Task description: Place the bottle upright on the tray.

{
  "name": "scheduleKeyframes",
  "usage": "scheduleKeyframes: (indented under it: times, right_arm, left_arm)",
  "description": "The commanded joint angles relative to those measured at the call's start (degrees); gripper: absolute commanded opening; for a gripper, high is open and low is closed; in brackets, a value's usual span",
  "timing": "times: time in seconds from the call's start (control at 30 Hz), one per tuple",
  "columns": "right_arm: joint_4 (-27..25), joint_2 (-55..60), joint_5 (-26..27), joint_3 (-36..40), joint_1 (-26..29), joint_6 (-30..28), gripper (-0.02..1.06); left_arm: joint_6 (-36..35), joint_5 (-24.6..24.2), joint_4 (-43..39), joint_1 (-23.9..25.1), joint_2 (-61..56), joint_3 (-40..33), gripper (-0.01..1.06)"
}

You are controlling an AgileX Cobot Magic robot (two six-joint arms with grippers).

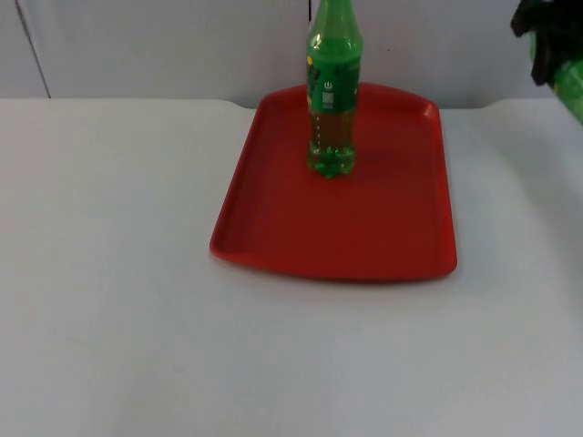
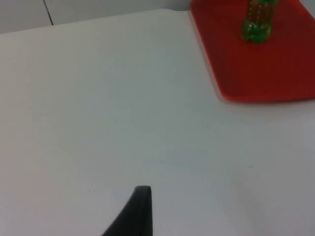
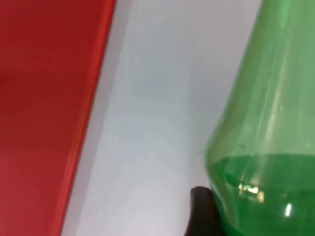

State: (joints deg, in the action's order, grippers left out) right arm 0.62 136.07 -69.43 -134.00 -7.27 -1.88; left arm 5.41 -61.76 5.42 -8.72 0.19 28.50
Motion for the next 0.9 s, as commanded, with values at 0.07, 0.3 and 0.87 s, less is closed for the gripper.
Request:
scheduleKeyframes:
  times: [0.07,0.3,0.87]
  right_arm:
    - [0.4,-9.9,-0.5,4.3,0.1,-1.5,0.0]
    - [-0.6,-26.0,-0.5,16.3,0.1,-2.7,0.0]
    - [-6.1,-72.8,29.1,56.8,0.1,-5.7,0.0]
  left_arm:
    - [-0.4,0.1,0.1,0.2,-0.2,-0.2,1.05]
    - [-0.4,0.1,0.1,0.2,-0.2,-0.2,1.05]
    - [-0.4,0.1,0.1,0.2,-0.2,-0.2,1.05]
